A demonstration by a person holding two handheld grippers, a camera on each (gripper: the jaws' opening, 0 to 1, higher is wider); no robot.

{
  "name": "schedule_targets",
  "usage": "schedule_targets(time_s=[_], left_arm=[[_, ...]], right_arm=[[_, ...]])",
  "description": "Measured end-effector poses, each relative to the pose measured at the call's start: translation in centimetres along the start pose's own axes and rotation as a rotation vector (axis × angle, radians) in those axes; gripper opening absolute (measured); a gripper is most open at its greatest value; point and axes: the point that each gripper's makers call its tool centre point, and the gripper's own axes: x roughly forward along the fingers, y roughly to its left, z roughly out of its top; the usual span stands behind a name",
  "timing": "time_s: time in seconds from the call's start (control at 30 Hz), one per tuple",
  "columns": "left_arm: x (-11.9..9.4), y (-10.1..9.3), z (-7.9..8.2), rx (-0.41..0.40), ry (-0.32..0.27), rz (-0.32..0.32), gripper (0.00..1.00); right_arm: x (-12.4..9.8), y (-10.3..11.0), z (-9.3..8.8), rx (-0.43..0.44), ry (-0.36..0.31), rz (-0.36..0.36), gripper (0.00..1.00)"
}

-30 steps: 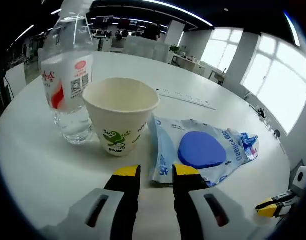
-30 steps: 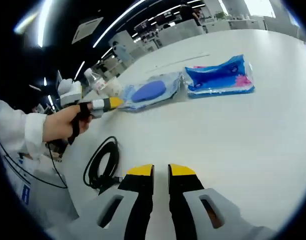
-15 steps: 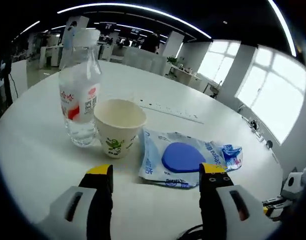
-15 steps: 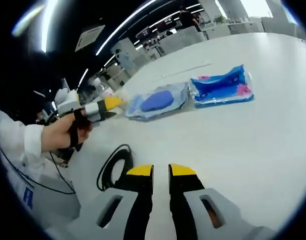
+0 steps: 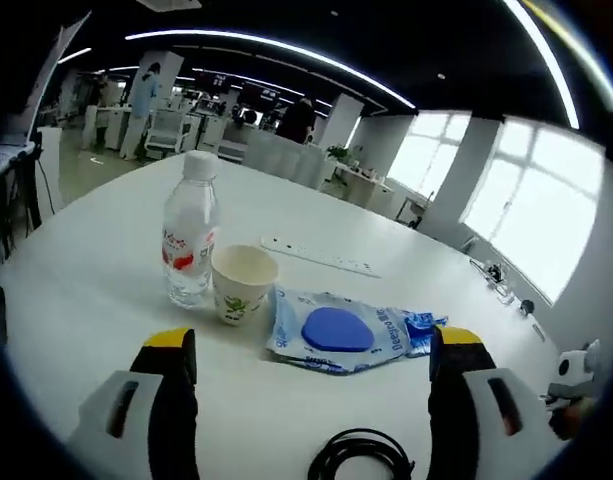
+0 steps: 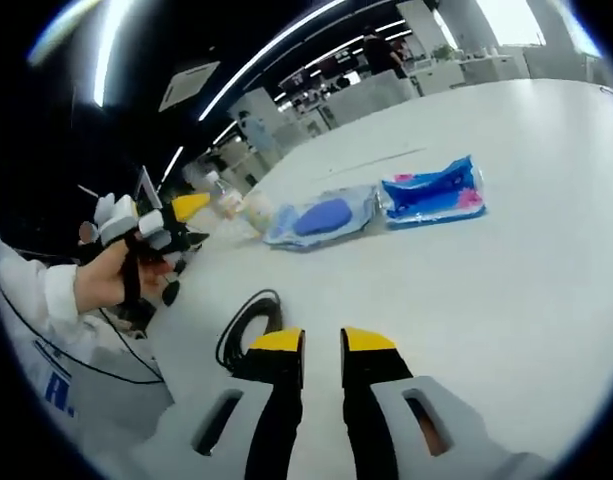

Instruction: Arrange the tabletop items into an orderly group along one side of the table until the central work area is clear of visible clutter.

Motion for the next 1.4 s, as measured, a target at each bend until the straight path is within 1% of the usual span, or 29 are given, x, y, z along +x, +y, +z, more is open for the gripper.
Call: schedule_targets(time_s=[0.07, 0.17, 0.27, 0.37, 0.47, 0.53, 0.67, 0.7, 0.77, 0.8, 0.9, 1.0, 1.1, 1.17, 1.23, 1.27, 1.33, 1.4], left_arm=[[-0.9, -0.1, 0.0, 0.004, -0.009, -0.006, 1.0], [-2.8, -0.3, 0.1, -0.013, -0.026, -0.017, 1.0], [-4.5, -0.2, -0.3, 0.029, -0.022, -0.011, 1.0], [-6.2, 0.1, -0.7, 0.053, -0.02, -0.011, 1.0], [-7.8, 0.7, -1.5, 0.088, 0.006, -0.014, 1.0], [-8.9, 1.1, -1.8, 0.115, 0.012, -0.012, 1.0], [-10.7, 1.4, -1.8, 0.133, 0.001, -0.006, 1.0], [-11.2, 1.5, -1.8, 0.146, 0.0, -0.005, 1.0], [-12.2, 1.2, -1.9, 0.206, 0.006, -0.005, 1.0], [-12.6, 1.2, -1.9, 0.214, 0.002, -0.007, 1.0], [-13.9, 1.7, -2.1, 0.205, -0.01, -0.011, 1.0], [-15.0, 2.3, -2.7, 0.201, -0.014, -0.006, 1.0], [-16.1, 3.1, -3.9, 0.194, -0.005, -0.002, 1.0], [-16.6, 3.2, -4.3, 0.196, -0.003, -0.005, 1.0], [-16.7, 3.2, -4.8, 0.219, 0.007, 0.0, 1.0], [-16.7, 3.2, -5.2, 0.234, 0.022, 0.002, 1.0], [-16.6, 3.0, -5.8, 0.257, 0.042, -0.01, 1.0], [-16.6, 3.2, -6.4, 0.248, 0.053, -0.012, 1.0]], right_arm=[[-0.6, -0.2, -0.2, 0.009, -0.004, -0.007, 0.12], [-1.1, -0.2, -0.5, 0.003, 0.002, -0.007, 0.12], [-1.4, 0.3, -0.7, -0.009, 0.009, 0.009, 0.12], [-1.6, 0.9, -0.8, -0.017, 0.007, 0.024, 0.13], [-1.8, 1.5, -1.1, -0.001, 0.001, 0.034, 0.13], [-1.9, 1.9, -1.3, -0.001, 0.003, 0.04, 0.13], [-1.9, 2.6, -2.0, -0.008, 0.02, 0.054, 0.14], [-2.0, 2.8, -2.2, -0.01, 0.024, 0.056, 0.14], [-2.1, 3.1, -2.3, -0.015, 0.03, 0.061, 0.14], [-2.1, 3.1, -2.4, -0.017, 0.032, 0.063, 0.14], [-2.1, 3.5, -2.6, -0.026, 0.042, 0.07, 0.15], [-2.0, 3.7, -2.7, -0.035, 0.051, 0.073, 0.15], [-1.8, 4.0, -2.8, -0.047, 0.062, 0.073, 0.17], [-1.7, 4.2, -2.7, -0.053, 0.067, 0.075, 0.17], [-1.5, 4.4, -2.8, -0.061, 0.073, 0.079, 0.17], [-1.4, 4.4, -2.8, -0.065, 0.082, 0.08, 0.17], [-1.2, 4.6, -2.8, -0.069, 0.092, 0.081, 0.17], [-1.0, 4.9, -2.7, -0.072, 0.1, 0.084, 0.17]])
